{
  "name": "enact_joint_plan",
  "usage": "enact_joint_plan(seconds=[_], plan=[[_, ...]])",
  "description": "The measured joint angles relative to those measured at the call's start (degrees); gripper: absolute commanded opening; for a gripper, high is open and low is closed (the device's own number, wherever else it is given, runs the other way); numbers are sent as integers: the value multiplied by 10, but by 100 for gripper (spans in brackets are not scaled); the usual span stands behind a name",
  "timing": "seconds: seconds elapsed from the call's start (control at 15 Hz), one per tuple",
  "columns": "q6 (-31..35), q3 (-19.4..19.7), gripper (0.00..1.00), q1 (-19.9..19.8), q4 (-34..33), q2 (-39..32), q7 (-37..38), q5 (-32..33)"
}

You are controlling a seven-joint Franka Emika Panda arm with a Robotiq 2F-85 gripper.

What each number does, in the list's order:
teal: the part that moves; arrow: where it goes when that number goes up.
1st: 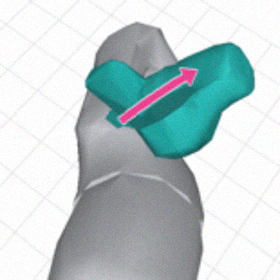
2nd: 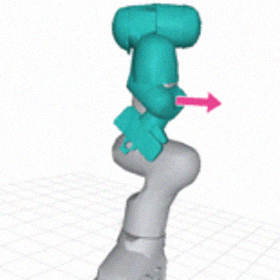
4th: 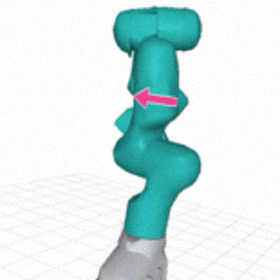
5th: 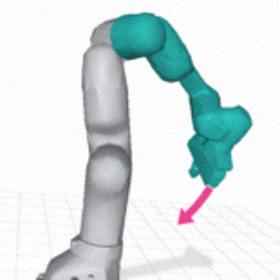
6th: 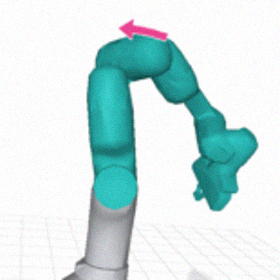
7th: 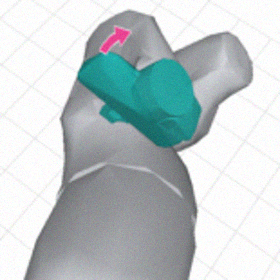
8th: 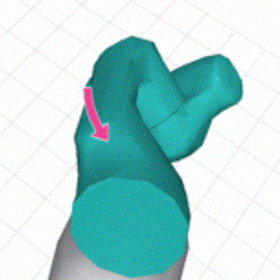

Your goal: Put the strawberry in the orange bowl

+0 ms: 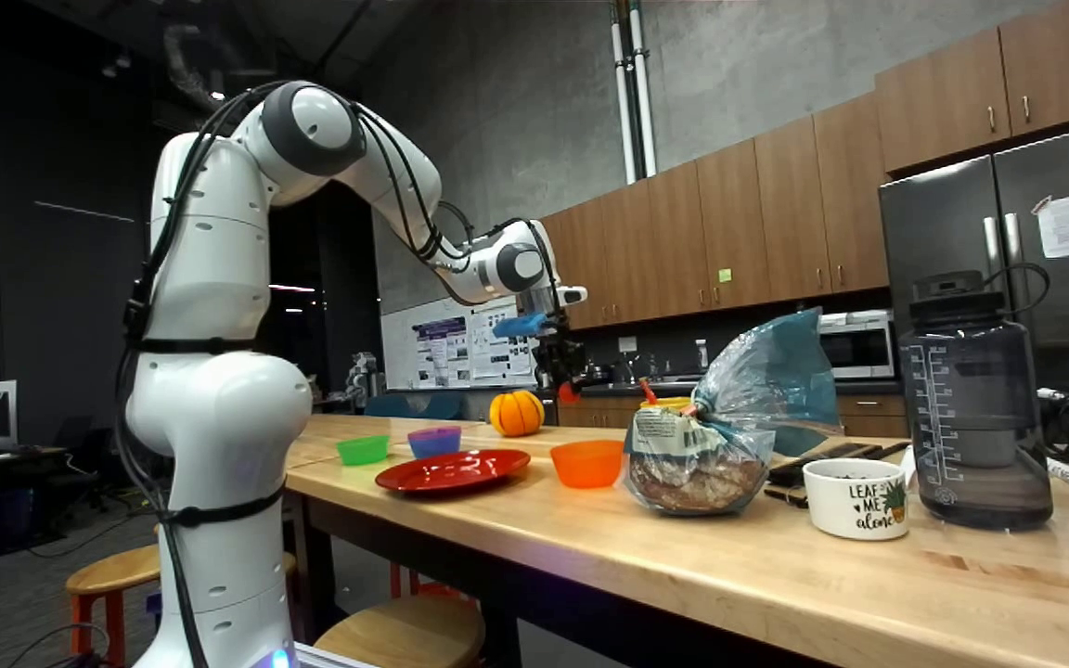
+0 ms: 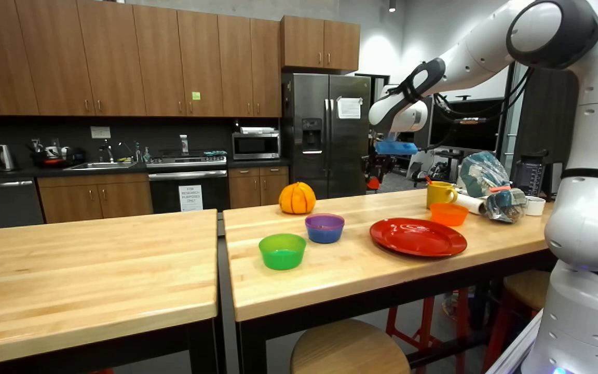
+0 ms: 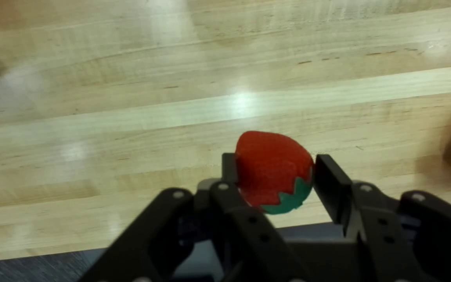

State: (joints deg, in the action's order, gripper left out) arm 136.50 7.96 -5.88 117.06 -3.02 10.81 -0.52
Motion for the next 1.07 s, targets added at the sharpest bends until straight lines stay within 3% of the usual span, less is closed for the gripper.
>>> enact_joint_plan(seconds=[1.07], plan=[[-23, 35, 27, -38, -6, -10, 0, 1]])
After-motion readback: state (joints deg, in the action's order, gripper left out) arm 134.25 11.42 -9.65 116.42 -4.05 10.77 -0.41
